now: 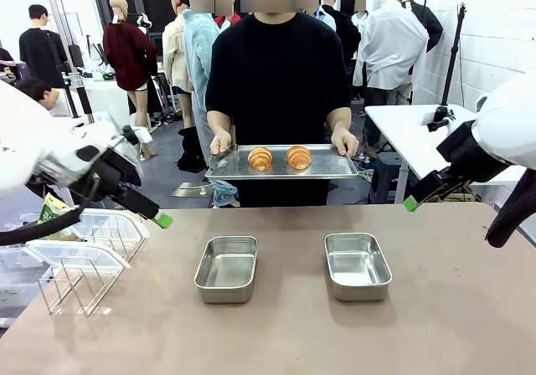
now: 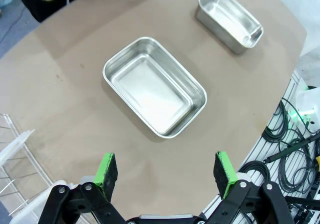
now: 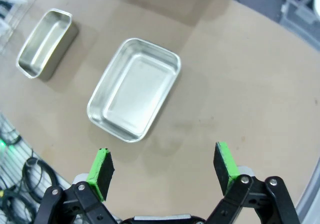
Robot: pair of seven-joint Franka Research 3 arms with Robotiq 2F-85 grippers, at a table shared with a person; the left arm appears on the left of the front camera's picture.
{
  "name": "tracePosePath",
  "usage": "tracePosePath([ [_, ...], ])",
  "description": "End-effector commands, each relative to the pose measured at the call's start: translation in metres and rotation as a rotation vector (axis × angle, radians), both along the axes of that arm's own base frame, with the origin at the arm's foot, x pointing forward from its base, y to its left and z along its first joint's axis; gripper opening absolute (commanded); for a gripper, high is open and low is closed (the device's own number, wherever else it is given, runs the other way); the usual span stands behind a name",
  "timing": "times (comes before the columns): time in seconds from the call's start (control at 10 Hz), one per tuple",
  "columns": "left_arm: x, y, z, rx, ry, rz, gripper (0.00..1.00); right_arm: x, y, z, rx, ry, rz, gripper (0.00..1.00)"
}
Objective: Place the bread in airtight containers.
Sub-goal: Lift both Airtight Container.
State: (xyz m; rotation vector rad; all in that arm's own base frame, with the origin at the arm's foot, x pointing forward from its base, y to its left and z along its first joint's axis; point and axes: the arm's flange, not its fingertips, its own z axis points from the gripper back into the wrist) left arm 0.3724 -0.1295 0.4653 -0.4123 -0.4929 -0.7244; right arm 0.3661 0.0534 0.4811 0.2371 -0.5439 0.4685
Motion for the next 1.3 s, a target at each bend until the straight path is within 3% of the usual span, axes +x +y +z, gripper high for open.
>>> tracePosePath([
  [0.0,0.028,-0.028,-0.015,0.02,0.062,0.056,1.0,-0.008,0.021,-0.044,0.006,0.043,-0.097,1.0],
  [0.3,0.059,-0.049,-0.041,0.054,0.132,0.29,1.0,0.028,0.059,-0.079,-0.077,0.227,-0.194,1.0],
  [0.4,0.075,-0.055,-0.049,0.058,0.181,0.384,1.0,0.042,0.07,-0.092,-0.122,0.256,-0.266,1.0],
  [0.5,0.091,-0.062,-0.059,0.072,0.237,0.453,1.0,0.056,0.079,-0.105,-0.163,0.277,-0.327,1.0],
  [0.8,0.103,-0.07,-0.067,0.097,0.352,0.536,1.0,0.068,0.09,-0.122,-0.18,0.317,-0.383,1.0],
  [1.2,0.097,-0.076,-0.063,0.181,0.365,0.593,1.0,0.073,0.087,-0.118,-0.208,0.309,-0.432,1.0],
])
